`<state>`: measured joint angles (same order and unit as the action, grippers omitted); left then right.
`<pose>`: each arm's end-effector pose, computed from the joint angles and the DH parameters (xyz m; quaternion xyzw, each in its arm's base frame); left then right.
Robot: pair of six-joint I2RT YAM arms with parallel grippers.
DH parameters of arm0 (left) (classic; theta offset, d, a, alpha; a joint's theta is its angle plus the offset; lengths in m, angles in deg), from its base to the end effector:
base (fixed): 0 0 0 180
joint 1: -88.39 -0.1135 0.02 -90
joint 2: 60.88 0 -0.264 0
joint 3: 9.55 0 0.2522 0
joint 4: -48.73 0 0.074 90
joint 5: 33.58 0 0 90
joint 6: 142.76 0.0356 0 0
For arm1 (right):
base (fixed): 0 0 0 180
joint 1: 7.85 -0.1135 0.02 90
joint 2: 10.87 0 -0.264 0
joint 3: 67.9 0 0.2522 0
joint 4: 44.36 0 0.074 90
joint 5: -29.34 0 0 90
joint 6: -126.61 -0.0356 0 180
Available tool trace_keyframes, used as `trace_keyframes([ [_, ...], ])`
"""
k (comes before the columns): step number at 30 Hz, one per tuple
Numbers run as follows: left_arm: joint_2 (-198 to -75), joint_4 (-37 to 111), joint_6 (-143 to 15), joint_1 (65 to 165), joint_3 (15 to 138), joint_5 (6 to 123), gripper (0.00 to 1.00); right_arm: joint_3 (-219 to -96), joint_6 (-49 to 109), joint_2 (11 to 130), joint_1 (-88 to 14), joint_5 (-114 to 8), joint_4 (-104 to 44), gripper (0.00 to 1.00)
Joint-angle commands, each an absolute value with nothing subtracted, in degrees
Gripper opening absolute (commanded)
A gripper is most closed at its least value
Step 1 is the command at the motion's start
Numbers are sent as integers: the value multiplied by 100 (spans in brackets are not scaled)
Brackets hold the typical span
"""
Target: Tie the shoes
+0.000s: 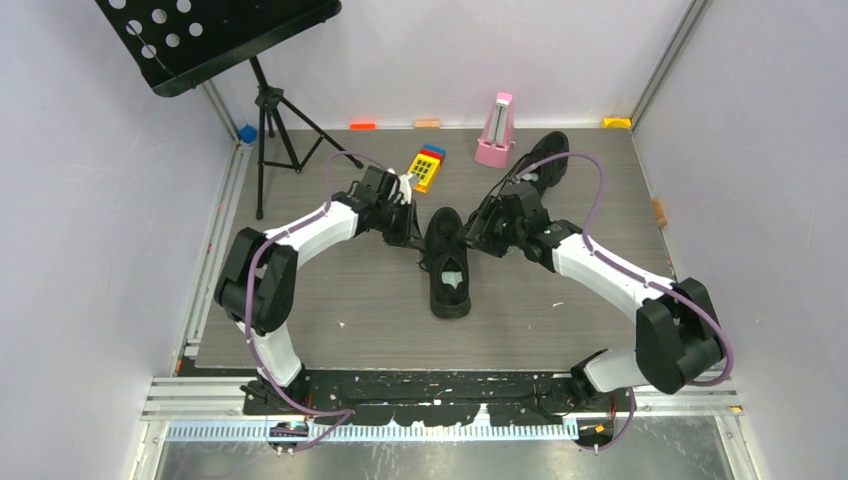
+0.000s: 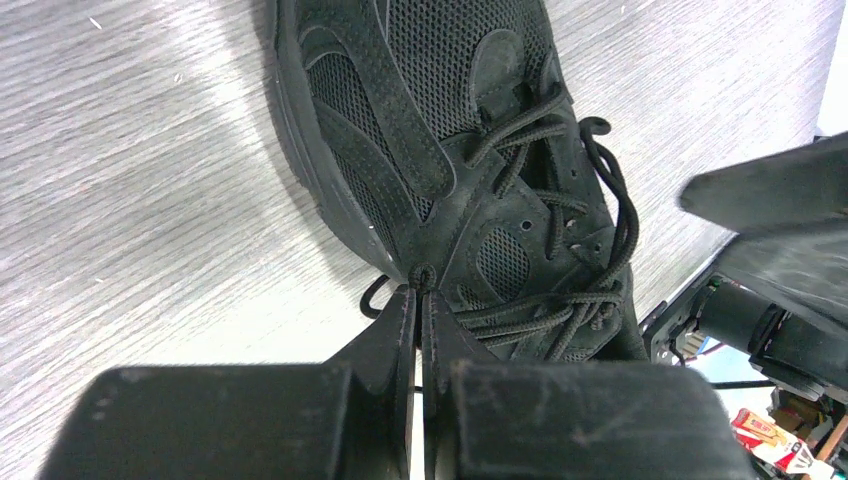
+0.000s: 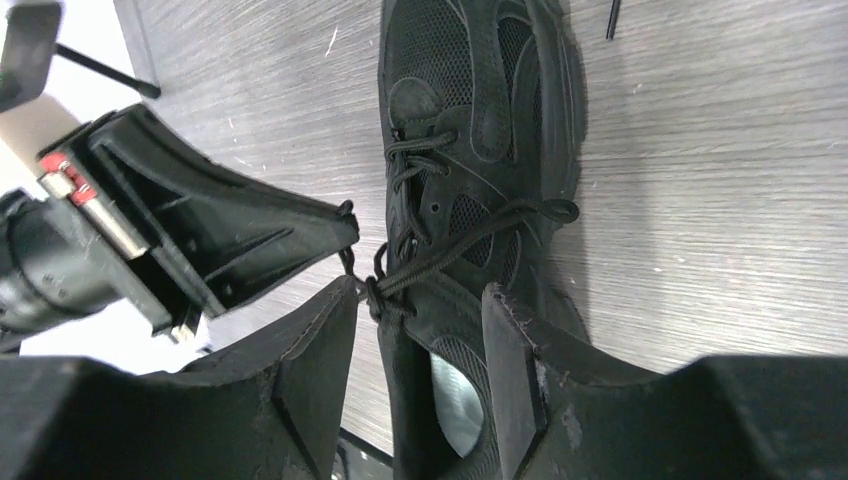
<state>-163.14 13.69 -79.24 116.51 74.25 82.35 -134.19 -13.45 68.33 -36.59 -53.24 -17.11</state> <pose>0.3263 -0.1921 0.2064 0.0835 0.9244 -0.3293 0.1735 0.2607 0.1482 0.2460 0.1406 0.8944 0.3122 0.2877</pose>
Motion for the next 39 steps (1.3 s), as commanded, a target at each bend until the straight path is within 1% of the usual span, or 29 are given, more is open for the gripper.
trace_keyframes([
  [1,-16013,1462,-7881,11644,7575,8145,0,-13298,-2524,7115,-3774,-5725,-2464,54],
  [11,-16028,1494,-7903,11643,7591,8208,0,-13231,-2986,7527,-3806,-5702,-2866,55],
  [13,-16034,1499,-7899,11642,7593,8208,0,-13229,-3025,7643,-3817,-5677,-2921,54],
  [17,-16040,1510,-7900,11642,7593,8211,0,-13218,-3071,7855,-3860,-5618,-3025,46],
  [18,-16053,1506,-7896,11642,7600,8213,0,-13220,-3071,7908,-3869,-5598,-3025,44],
  [20,-16062,1487,-7873,11642,7617,8213,0,-13228,-3023,7985,-3871,-5532,-3188,34],
  [23,-16079,1439,-7837,11642,7636,8156,0,-13204,-2841,7916,-3870,-5565,-3155,5],
  [24,-16074,1419,-7823,11642,7637,8122,0,-13195,-2759,7856,-3870,-5653,-3104,1],
  [32,-16083,1217,-7671,11651,7551,7750,0,-13203,-1743,7214,-3873,-6556,-2203,0],
  [39,-16244,1220,-7602,11786,7294,7383,0,-13074,-1032,7413,-3975,-6767,-2098,0],
])
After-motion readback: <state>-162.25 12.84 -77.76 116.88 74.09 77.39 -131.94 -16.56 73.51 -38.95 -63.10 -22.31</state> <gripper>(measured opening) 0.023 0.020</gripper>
